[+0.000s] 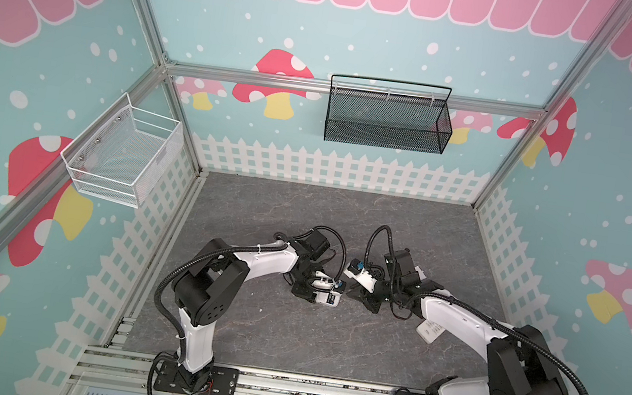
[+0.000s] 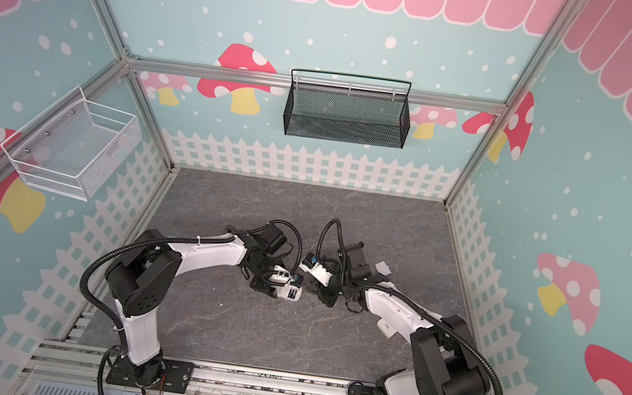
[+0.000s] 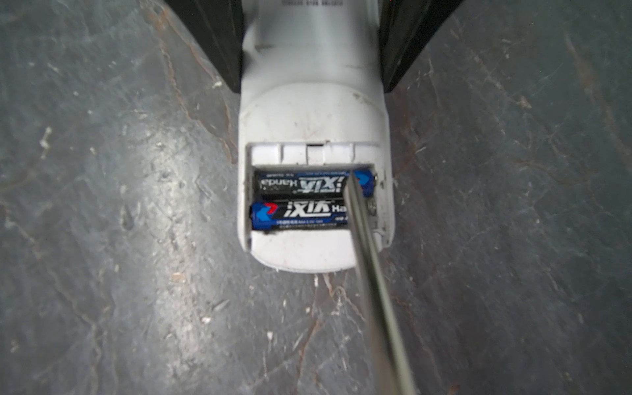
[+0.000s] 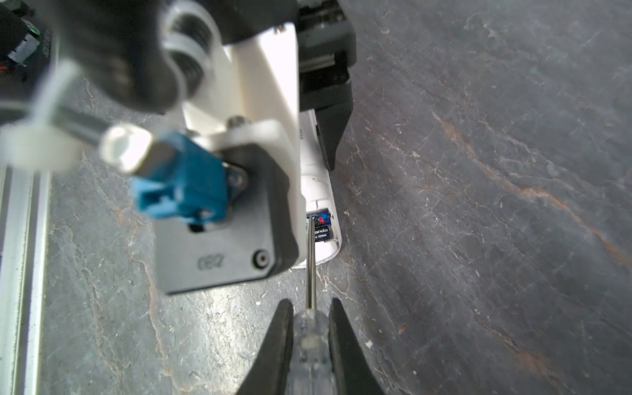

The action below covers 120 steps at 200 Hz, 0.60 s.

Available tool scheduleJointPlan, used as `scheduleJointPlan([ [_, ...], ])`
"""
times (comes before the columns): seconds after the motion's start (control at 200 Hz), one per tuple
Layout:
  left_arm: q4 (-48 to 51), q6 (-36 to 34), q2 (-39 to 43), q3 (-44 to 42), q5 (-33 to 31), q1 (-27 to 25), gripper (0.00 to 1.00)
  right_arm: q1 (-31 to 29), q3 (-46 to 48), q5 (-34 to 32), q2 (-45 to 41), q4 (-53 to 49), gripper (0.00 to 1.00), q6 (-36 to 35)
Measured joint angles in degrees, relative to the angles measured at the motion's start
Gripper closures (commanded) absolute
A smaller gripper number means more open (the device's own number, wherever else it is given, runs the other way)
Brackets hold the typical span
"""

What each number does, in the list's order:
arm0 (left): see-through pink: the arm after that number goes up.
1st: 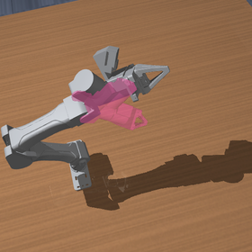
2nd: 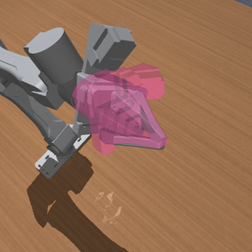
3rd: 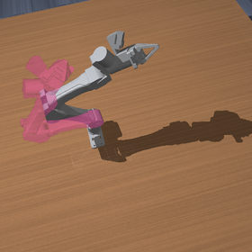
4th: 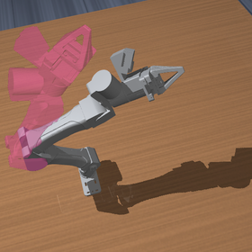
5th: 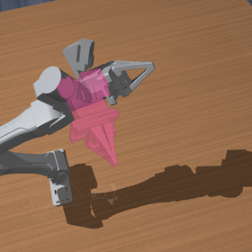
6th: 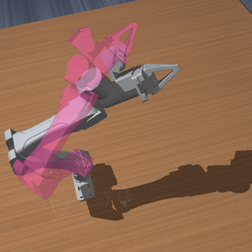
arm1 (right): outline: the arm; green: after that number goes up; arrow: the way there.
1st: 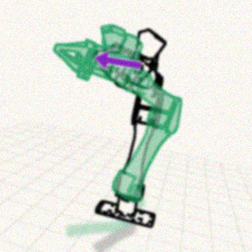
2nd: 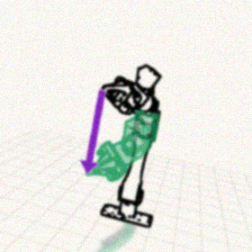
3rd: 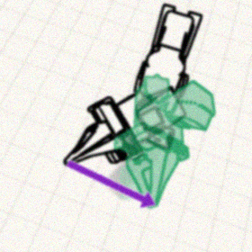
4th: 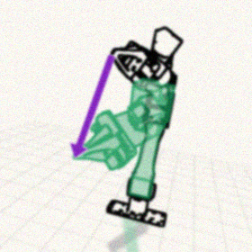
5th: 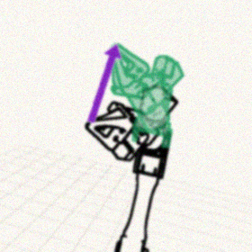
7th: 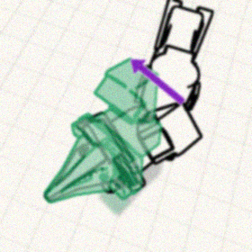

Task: Unload the batteries from the remote control
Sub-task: 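Pry under the battery end with the screwdriver tip using the right gripper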

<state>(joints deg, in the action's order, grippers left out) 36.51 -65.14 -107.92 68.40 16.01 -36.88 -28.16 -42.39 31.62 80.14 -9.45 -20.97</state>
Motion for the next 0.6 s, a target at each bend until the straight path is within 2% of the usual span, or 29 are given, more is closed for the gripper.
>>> scheduleJointPlan([
  [0.6,0.0,0.0,0.0,0.0,-0.2,-0.1,0.58,0.0,0.3,1.9,0.9,-4.3,1.00,-0.7],
])
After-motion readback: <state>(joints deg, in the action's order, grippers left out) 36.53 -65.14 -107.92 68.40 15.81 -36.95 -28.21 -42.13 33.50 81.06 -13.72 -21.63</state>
